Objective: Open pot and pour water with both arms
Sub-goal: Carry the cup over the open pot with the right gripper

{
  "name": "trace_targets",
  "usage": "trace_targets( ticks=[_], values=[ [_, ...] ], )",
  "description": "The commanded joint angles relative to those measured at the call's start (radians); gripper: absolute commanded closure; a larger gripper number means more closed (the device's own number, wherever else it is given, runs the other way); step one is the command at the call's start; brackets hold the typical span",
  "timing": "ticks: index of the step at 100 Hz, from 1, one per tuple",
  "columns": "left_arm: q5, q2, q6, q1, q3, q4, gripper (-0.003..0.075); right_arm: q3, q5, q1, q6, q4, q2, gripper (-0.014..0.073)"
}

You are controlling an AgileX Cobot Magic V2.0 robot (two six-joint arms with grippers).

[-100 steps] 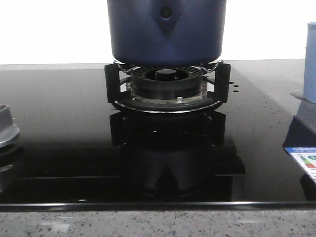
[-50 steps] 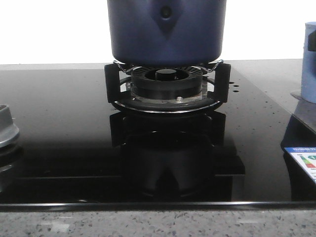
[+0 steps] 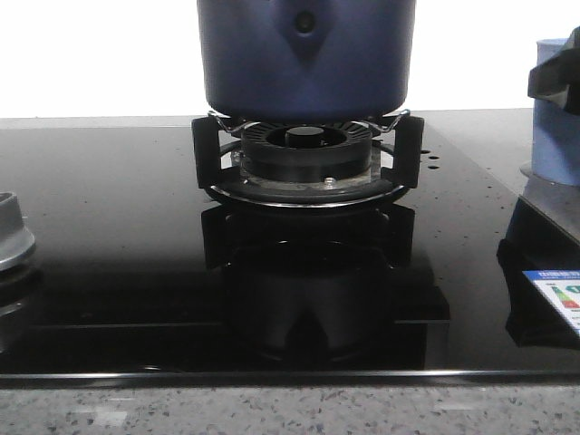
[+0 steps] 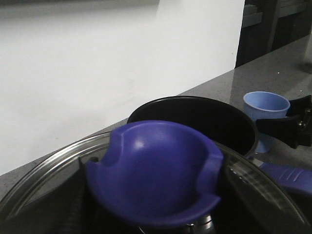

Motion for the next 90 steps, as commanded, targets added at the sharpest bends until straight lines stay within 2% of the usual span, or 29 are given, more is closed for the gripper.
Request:
trace_targets(
  ticks=[1, 16, 41, 51, 63, 70, 90],
  values=[
    [-0.001, -0.015, -0.002, 0.002, -0.034, -0.09, 0.0426, -0.025, -0.15, -0.006, 0.0, 0.039, 0.018, -0.0035],
    [-0.001, -0.015, -0.002, 0.002, -0.034, -0.09, 0.0426, -0.025, -0.233, -0.006, 0.0, 0.068, 0.093, -0.0035],
    [-0.001, -0.015, -0.002, 0.002, -0.034, -0.09, 0.0426, -0.025, -0.255, -0.006, 0.0, 0.068, 0.142, -0.0022],
    [-0.001, -0.015, -0.002, 0.002, -0.034, -0.09, 0.0426, -0.027, -0.263, -0.006, 0.0, 0.047, 0.142, 0.0058],
    [-0.001, -0.015, -0.002, 0.002, -0.034, -0.09, 0.0426, -0.027, -0.26, -0.006, 0.0, -0.003, 0.142, 0.0224],
    [-0.001, -0.015, -0.002, 0.002, -0.034, -0.09, 0.0426, -0.027, -0.26, -0.006, 0.0, -0.027, 0.142, 0.0287],
    [-0.001, -0.015, -0.002, 0.002, -0.034, -0.09, 0.0426, -0.027, -0.262, -0.006, 0.0, -0.083, 0.113, 0.0316]
  ],
)
